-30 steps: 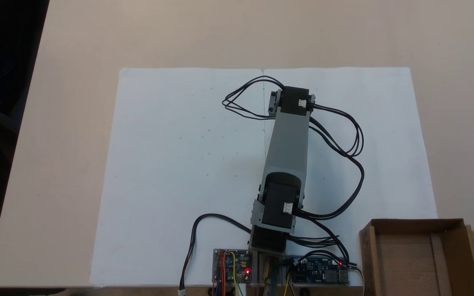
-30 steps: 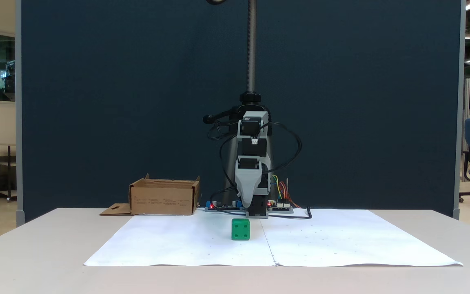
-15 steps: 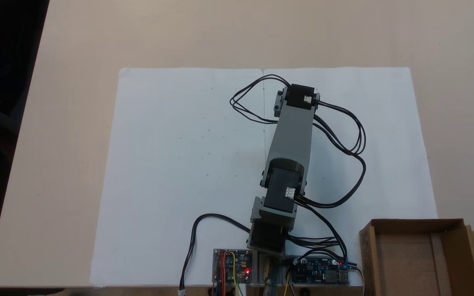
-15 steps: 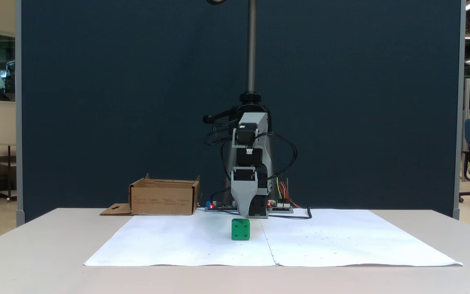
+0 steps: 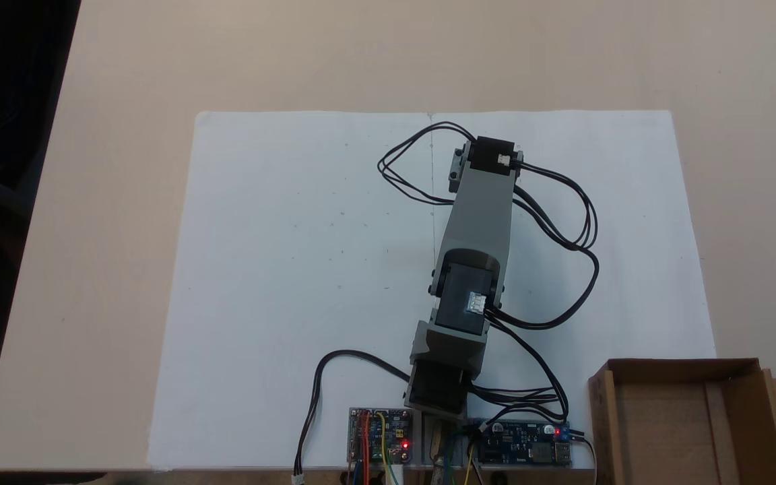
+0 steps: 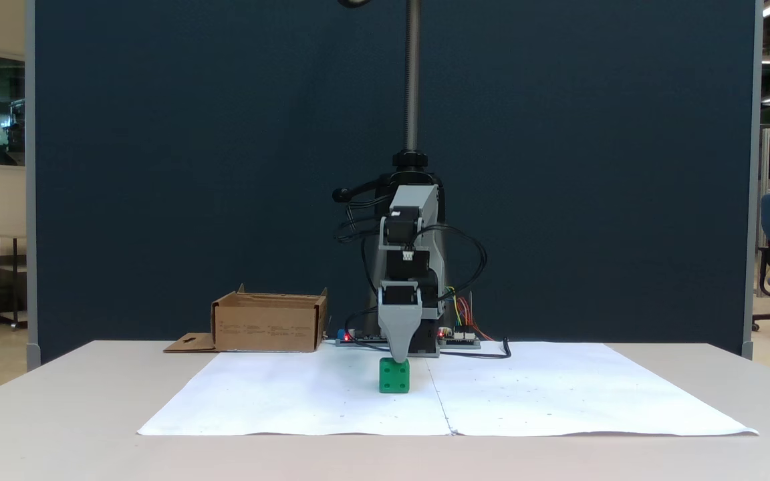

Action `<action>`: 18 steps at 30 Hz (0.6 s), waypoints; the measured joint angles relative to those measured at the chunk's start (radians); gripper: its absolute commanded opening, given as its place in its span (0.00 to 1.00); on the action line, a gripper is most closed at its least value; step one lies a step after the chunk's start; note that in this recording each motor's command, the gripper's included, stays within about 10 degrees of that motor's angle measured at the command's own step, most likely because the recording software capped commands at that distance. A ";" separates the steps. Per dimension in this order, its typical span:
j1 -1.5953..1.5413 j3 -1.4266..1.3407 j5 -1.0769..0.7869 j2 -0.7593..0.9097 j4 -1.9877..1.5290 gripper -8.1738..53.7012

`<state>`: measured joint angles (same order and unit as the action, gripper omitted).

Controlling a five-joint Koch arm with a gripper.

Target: Grasp a green dice and put it in the bin.

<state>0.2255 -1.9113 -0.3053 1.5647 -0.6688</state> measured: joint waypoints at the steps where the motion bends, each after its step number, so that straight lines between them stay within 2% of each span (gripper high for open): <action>1: 0.000 0.000 0.002 -0.003 0.000 0.77; 18: -0.006 0.025 0.103 -0.035 0.000 0.77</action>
<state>0.2194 -1.8868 -0.2025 1.5294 -0.6688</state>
